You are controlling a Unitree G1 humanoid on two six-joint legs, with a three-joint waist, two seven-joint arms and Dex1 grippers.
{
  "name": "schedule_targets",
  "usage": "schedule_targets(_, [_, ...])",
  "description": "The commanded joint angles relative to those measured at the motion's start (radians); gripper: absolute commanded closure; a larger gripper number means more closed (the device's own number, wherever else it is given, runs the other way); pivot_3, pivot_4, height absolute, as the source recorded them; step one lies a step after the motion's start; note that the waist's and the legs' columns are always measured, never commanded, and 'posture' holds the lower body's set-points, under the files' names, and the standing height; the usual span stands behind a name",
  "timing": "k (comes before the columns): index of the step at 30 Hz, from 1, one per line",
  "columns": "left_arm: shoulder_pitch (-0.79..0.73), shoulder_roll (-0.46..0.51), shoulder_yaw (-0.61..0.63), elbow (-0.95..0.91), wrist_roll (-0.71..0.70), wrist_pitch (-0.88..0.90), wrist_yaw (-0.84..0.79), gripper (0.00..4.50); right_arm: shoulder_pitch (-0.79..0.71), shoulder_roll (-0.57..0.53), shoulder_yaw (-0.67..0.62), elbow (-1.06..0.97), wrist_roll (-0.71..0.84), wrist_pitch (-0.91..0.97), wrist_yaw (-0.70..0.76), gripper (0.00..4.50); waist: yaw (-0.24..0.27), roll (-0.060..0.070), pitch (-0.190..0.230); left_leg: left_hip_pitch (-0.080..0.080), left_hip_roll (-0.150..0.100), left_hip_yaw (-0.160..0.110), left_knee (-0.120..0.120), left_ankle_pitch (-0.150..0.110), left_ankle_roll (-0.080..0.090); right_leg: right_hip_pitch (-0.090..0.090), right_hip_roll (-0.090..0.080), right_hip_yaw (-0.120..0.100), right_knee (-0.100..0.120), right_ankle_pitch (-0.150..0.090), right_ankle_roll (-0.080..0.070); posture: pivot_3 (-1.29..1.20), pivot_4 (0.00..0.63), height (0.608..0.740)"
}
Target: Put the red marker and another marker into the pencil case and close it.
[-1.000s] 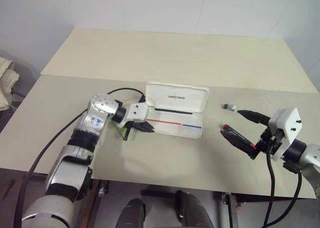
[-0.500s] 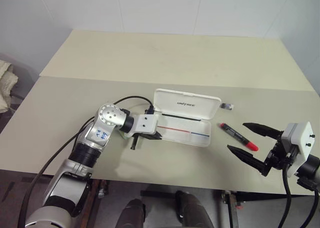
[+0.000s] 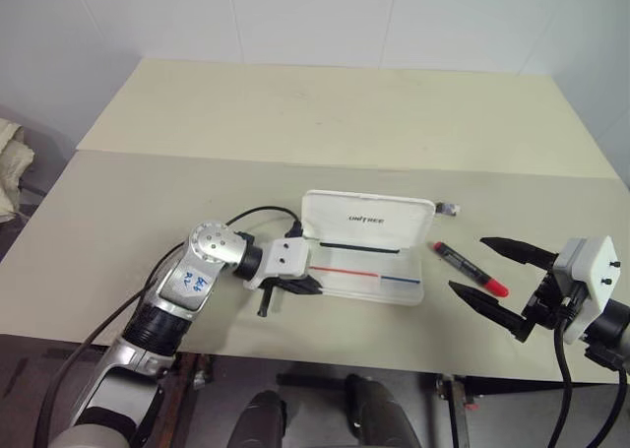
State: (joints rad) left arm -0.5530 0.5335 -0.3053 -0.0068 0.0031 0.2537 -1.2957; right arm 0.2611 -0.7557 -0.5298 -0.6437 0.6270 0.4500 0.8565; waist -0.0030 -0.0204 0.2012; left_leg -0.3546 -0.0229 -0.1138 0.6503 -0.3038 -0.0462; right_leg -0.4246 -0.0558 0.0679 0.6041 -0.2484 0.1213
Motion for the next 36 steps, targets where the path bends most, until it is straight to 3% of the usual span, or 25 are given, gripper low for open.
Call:
schedule_targets(1, [0.016,0.026,-0.004,-0.056,-0.019,0.001,0.004,4.48,-0.01,-0.003,0.001,-0.016,0.001,-0.019,-0.01,0.0,0.0,0.0,0.0,0.0,0.0,0.0,0.0,0.0,0.0,0.0,0.0,0.0,0.0,0.0,0.0,0.0,0.15,0.74])
schedule_targets(4, [0.025,0.039,-0.013,-0.066,-0.015,0.0,0.017,4.48,-0.014,-0.003,0.006,-0.016,0.0,-0.019,-0.009,0.0,0.0,0.0,0.0,0.0,0.0,0.001,0.0,0.0,0.0,0.0,0.0,0.001,0.0,0.0,0.0,0.0,0.15,0.74])
schedule_targets(7, [0.03,0.042,-0.019,-0.075,-0.016,0.006,0.031,3.78,-0.017,-0.004,0.006,-0.012,-0.001,-0.02,-0.006,0.0,0.0,0.0,0.0,0.0,0.0,0.001,0.0,0.0,0.0,0.0,0.0,0.001,0.0,0.0,0.0,0.0,0.15,0.74])
schedule_targets(18, [0.022,0.046,-0.018,-0.169,-0.05,0.07,0.054,0.04,-0.04,-0.015,0.01,0.011,-0.004,-0.024,0.003,0.0,0.0,0.0,0.0,0.0,0.0,0.001,0.0,0.0,0.0,0.0,0.0,0.001,0.0,0.0,0.0,0.0,0.15,0.74])
schedule_targets(31, [0.056,0.061,-0.001,-0.409,-0.153,0.277,0.123,0.01,-0.074,-0.036,0.039,0.048,-0.015,-0.017,0.014,0.0,0.0,0.0,0.0,0.0,0.0,0.002,0.0,0.0,0.0,0.0,0.0,0.002,-0.001,0.0,0.0,0.0,0.15,0.74])
schedule_targets(36, [0.066,0.042,0.088,-0.447,-0.269,0.289,0.151,0.01,-0.074,-0.045,0.06,0.079,-0.036,0.008,-0.011,0.0,0.0,0.0,0.0,0.0,0.0,0.002,0.0,0.0,0.0,0.0,0.0,0.002,-0.001,0.0,0.0,0.0,0.15,0.74])
